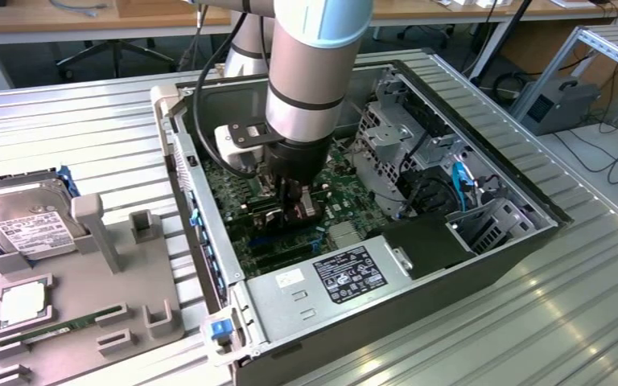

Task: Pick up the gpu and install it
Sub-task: 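Insert the gpu into the slot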

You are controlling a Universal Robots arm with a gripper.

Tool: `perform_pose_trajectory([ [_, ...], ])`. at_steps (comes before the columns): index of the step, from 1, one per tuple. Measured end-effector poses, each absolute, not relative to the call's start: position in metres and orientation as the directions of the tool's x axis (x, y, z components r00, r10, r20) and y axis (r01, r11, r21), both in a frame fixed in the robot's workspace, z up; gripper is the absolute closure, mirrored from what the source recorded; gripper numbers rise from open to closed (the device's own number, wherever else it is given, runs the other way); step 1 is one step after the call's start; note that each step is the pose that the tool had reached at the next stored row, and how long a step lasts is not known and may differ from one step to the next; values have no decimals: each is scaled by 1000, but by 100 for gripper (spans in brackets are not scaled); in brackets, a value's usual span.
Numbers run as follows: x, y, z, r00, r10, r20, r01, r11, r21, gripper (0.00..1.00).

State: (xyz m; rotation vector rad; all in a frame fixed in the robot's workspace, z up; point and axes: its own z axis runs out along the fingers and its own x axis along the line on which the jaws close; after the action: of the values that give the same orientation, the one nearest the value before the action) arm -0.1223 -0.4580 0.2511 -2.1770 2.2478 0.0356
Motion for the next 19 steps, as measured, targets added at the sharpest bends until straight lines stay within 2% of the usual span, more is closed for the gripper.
perform_pose_trajectory([
  [19, -122, -458, 251, -32, -999, -25, -999, 32, 8, 73],
])
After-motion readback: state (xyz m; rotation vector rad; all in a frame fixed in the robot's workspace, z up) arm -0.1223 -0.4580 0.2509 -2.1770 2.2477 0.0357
